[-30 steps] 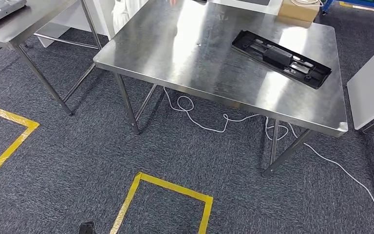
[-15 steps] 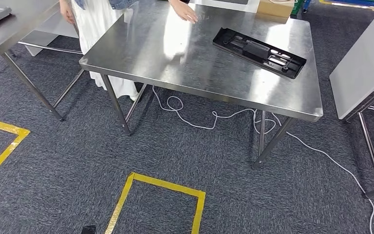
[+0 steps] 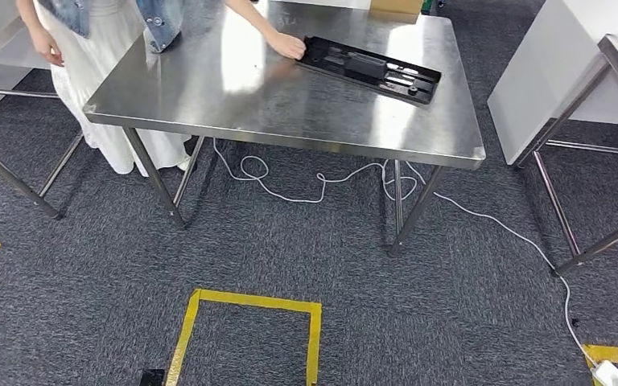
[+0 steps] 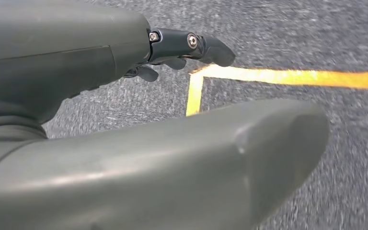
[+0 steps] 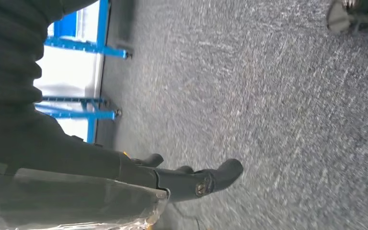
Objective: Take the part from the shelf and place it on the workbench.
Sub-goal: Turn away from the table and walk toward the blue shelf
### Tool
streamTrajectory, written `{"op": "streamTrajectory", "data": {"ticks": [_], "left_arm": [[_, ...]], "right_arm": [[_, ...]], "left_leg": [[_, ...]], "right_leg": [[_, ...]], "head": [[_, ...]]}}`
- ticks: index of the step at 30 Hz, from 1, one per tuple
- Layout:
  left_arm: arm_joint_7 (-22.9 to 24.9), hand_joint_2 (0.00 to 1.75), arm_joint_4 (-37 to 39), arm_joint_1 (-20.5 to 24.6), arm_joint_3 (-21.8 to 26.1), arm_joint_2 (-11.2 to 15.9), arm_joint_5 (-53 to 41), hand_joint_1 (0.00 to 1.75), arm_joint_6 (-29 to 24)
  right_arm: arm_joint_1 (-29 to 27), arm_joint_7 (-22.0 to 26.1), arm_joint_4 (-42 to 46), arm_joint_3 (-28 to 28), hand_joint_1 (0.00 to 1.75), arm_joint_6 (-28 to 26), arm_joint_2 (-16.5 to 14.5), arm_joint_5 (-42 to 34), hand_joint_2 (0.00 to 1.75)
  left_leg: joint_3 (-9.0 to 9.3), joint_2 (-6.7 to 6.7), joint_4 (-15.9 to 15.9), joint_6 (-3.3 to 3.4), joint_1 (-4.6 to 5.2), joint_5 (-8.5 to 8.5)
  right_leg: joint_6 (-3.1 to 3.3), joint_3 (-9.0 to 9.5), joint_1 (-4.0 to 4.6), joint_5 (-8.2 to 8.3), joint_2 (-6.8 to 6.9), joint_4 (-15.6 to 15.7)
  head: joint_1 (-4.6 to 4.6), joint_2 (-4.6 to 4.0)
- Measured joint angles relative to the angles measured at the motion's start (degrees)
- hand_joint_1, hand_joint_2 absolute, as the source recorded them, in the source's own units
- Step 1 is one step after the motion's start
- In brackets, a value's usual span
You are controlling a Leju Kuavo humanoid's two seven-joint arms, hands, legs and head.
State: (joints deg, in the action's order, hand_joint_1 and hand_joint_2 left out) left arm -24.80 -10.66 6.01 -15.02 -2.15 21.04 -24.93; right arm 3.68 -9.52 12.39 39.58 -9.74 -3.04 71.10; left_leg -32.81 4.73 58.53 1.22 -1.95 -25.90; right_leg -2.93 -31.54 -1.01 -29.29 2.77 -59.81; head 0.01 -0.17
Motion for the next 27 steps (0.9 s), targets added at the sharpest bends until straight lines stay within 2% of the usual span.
{"op": "streamTrajectory", "data": {"ticks": [1, 2, 3, 4, 5, 6, 7, 8, 9, 10, 11, 12, 13, 14, 15, 17, 18, 19, 20, 22, 23, 24, 25, 26, 27], "left_arm": [[0.11, 0.00, 0.01, 0.00, -0.17, -0.03, -0.13, 0.00, 0.24], [0.28, 0.00, 0.01, 0.01, -0.35, -0.05, -0.22, 0.00, 0.65], [0.48, 0.00, 0.01, 0.03, -0.53, -0.09, -0.30, 0.00, 1.24], [0.65, 0.00, 0.00, 0.06, -0.67, -0.15, -0.36, 0.00, 1.87], [0.77, 0.00, -0.02, 0.09, -0.75, -0.18, -0.38, 0.00, 2.43], [0.81, 0.00, -0.03, 0.08, -0.81, -0.21, -0.39, 0.00, 2.82], [0.81, 0.00, -0.03, -0.02, -0.84, -0.22, -0.38, 0.00, 2.98], [0.79, 0.00, -0.01, -0.19, -0.85, -0.20, -0.35, 0.00, 3.03], [0.76, 0.00, 0.02, -0.42, -0.85, -0.21, -0.33, 0.00, 3.05], [0.74, 0.00, 0.04, -0.66, -0.85, -0.21, -0.31, 0.00, 3.05], [0.74, 0.00, 0.07, -0.85, -0.85, -0.20, -0.32, 0.00, 3.05], [0.77, 0.00, 0.09, -0.96, -0.88, -0.19, -0.43, 0.00, 3.07], [0.85, 0.00, 0.10, -1.01, -0.95, -0.17, -0.57, 0.00, 3.10], [0.95, 0.00, 0.10, -1.03, -1.07, -0.15, -0.75, 0.00, 3.16], [1.08, 0.00, 0.12, -1.04, -1.20, -0.14, -0.95, 0.00, 3.24], [1.36, 0.00, 0.15, -1.02, -1.48, -0.11, -1.23, 0.00, 3.43], [1.50, 0.00, 0.15, -0.99, -1.61, -0.13, -1.34, 0.00, 3.51], [1.62, 0.00, 0.14, -0.95, -1.74, -0.14, -1.48, 0.00, 3.57], [1.71, 0.00, 0.12, -0.90, -1.87, -0.15, -1.60, 0.00, 3.63], [1.75, 0.00, 0.10, -0.88, -2.07, -0.11, -1.77, 0.00, 3.71], [1.77, 0.00, 0.11, -0.89, -2.14, -0.08, -1.77, 0.00, 3.76], [1.79, 0.00, 0.11, -0.92, -2.18, -0.07, -1.77, 0.00, 3.80], [1.81, 0.00, 0.12, -0.95, -2.21, -0.07, -1.77, 0.00, 3.84], [1.84, 0.00, 0.13, -0.96, -2.23, -0.08, -1.77, 0.00, 3.87], [1.85, 0.00, 0.13, -0.95, -2.25, -0.09, -1.77, 0.00, 3.88]], "right_arm": [[0.15, -0.25, -0.01, 0.16, 0.00, 0.24, -0.02, -0.13, 1.75], [0.23, -0.53, -0.04, 0.32, 0.00, 0.54, -0.05, -0.25, 1.75], [0.20, -0.79, -0.08, 0.49, 0.00, 0.83, -0.08, -0.34, 1.75], [0.06, -0.95, -0.13, 0.65, 0.00, 1.10, -0.11, -0.37, 1.75], [-0.14, -1.04, -0.19, 0.78, 0.00, 1.31, -0.20, -0.37, 1.75], [-0.26, -1.08, -0.21, 0.90, 0.00, 1.44, -0.29, -0.37, 1.75], [-0.29, -1.07, -0.23, 0.99, 0.00, 1.51, -0.39, -0.36, 1.75], [-0.28, -1.07, -0.25, 1.07, 0.00, 1.55, -0.54, -0.34, 1.75], [-0.23, -1.06, -0.26, 1.14, 0.00, 1.61, -0.63, -0.32, 1.75], [-0.20, -1.06, -0.27, 1.21, 0.00, 1.72, -0.73, -0.31, 1.75], [-0.21, -1.06, -0.30, 1.26, 0.00, 1.85, -0.81, -0.29, 1.75], [-0.26, -1.11, -0.34, 1.30, 0.00, 1.99, -0.85, -0.31, 1.75], [-0.31, -1.17, -0.38, 1.34, 0.00, 2.14, -0.89, -0.34, 1.75], [-0.35, -1.26, -0.42, 1.39, 0.00, 2.26, -0.91, -0.39, 1.75], [-0.31, -1.38, -0.45, 1.45, 0.00, 2.36, -0.94, -0.46, 1.75], [-0.15, -1.60, -0.46, 1.62, 0.00, 2.40, -0.98, -0.64, 1.75], [-0.11, -1.69, -0.46, 1.72, 0.00, 2.36, -0.98, -0.70, 1.75], [-0.16, -1.77, -0.46, 1.84, 0.00, 2.32, -0.97, -0.76, 1.75], [-0.27, -1.81, -0.47, 1.95, 0.00, 2.30, -0.95, -0.78, 1.75], [-0.33, -1.88, -0.48, 2.12, 0.00, 2.28, -0.97, -0.82, 1.75], [-0.27, -1.89, -0.49, 2.18, 0.00, 2.27, -1.01, -0.83, 1.75], [-0.18, -1.89, -0.49, 2.20, 0.00, 2.27, -1.04, -0.84, 1.75], [-0.12, -1.89, -0.49, 2.22, 0.00, 2.27, -1.05, -0.85, 1.75], [-0.14, -1.89, -0.50, 2.23, 0.00, 2.27, -1.04, -0.85, 1.75], [-0.19, -1.89, -0.49, 2.25, 0.00, 2.27, -1.02, -0.85, 1.75]], "left_leg": [[0.04, 0.56, 0.02, -0.33, 0.11, 0.06], [0.11, 1.10, 0.04, -0.69, 0.23, 0.07], [0.22, 1.68, 0.01, -1.07, 0.28, 0.10], [0.33, 2.16, -0.06, -1.44, 0.21, 0.13], [0.32, 1.81, 0.22, -1.78, 0.02, -0.18], [0.00, 0.73, 1.27, -2.04, -0.17, -1.10], [-0.87, -0.86, 3.53, -2.21, -0.30, -2.76], [-2.22, -2.71, 6.92, -2.30, -0.39, -4.96], [-3.86, -3.92, 10.88, -2.33, -0.37, -7.16], [-5.32, -4.56, 14.33, -2.38, -0.35, -8.67], [-6.17, -4.85, 16.38, -2.44, -0.34, -9.21], [-5.87, -4.97, 16.08, -2.48, -0.39, -8.40], [-4.58, -5.18, 13.68, -2.52, -0.51, -6.67], [-2.68, -6.08, 9.97, -2.57, -0.75, -4.63], [-0.76, -7.53, 6.01, -2.62, -1.02, -3.04], [0.92, -9.59, 1.99, -2.36, -1.12, -2.06], [0.90, -9.57, 1.62, -1.97, -0.84, -2.20], [0.74, -8.82, 1.61, -1.40, -0.57, -2.02], [0.70, -8.12, 1.38, -0.76, -0.37, -1.75], [0.65, -6.62, 0.88, 0.27, -0.33, -1.18], [0.57, -5.81, 0.79, 0.54, -0.30, -1.04], [0.43, -4.95, 0.78, 0.65, -0.24, -1.00], [0.28, -4.05, 0.78, 0.68, -0.19, -0.98], [0.15, -3.19, 0.79, 0.68, -0.13, -0.95], [0.07, -2.39, 0.79, 0.67, -0.07, -0.91]], "right_leg": [[0.18, 1.35, 0.28, 0.83, 0.90, 2.78], [0.49, 1.73, 0.57, 1.21, 1.24, 3.96], [0.79, 1.45, 0.88, 1.44, 0.77, 4.11], [1.22, 1.41, 0.80, 1.71, 0.06, 4.23], [1.62, 1.55, 0.42, 2.01, -0.57, 4.41], [2.08, 1.71, 0.04, 2.35, -1.19, 4.60], [2.63, 1.87, -0.37, 2.73, -1.77, 4.77], [3.01, 1.86, -0.61, 2.96, -2.33, 4.80], [3.34, 1.71, -0.50, 3.14, -2.98, 4.78], [3.54, 1.60, -0.40, 3.26, -3.71, 4.76], [3.57, 1.53, -0.31, 3.30, -4.43, 4.71], [3.59, 1.50, -0.30, 3.34, -5.24, 4.59], [3.56, 1.51, -0.34, 3.34, -6.03, 4.38], [3.43, 1.43, -0.39, 3.27, -6.80, 4.06], [3.17, 1.14, -0.22, 3.11, -7.56, 3.49], [2.34, 0.03, 0.14, 2.95, -8.80, 2.75], [1.79, -0.63, 0.30, 3.06, -9.40, 2.64], [1.24, -1.11, 0.24, 3.27, -9.94, 2.76], [0.83, -1.54, 0.14, 3.30, -9.52, 2.50], [0.62, -3.15, -0.04, 1.71, -6.69, -0.60], [0.73, -4.75, -0.15, 0.07, -4.92, -3.85], [0.75, -6.75, -0.19, -1.79, -3.94, -7.79], [0.60, -8.54, -0.24, -3.27, -3.55, -11.47], [0.29, -9.46, -0.26, -4.00, -3.43, -13.62], [-0.10, -9.14, -0.26, -3.87, -3.30, -13.57]], "head": [[-0.01, 0.00], [-0.02, 0.00], [-0.01, 0.00], [-0.02, 0.00], [-0.06, 0.00], [-0.13, 0.00], [-0.28, 0.00], [-0.41, 0.00], [-0.51, 0.00], [-0.55, 0.00], [-0.54, 0.00], [-0.56, 0.00], [-0.56, 0.00], [-0.59, 0.00], [-0.63, 0.00], [-0.48, 0.00], [-0.41, 0.00], [-0.31, 0.00], [-0.33, 0.00], [-0.15, 0.00], [0.00, 0.00], [0.17, 0.00], [0.22, 0.00], [0.30, 0.00], [0.31, 0.00]]}}
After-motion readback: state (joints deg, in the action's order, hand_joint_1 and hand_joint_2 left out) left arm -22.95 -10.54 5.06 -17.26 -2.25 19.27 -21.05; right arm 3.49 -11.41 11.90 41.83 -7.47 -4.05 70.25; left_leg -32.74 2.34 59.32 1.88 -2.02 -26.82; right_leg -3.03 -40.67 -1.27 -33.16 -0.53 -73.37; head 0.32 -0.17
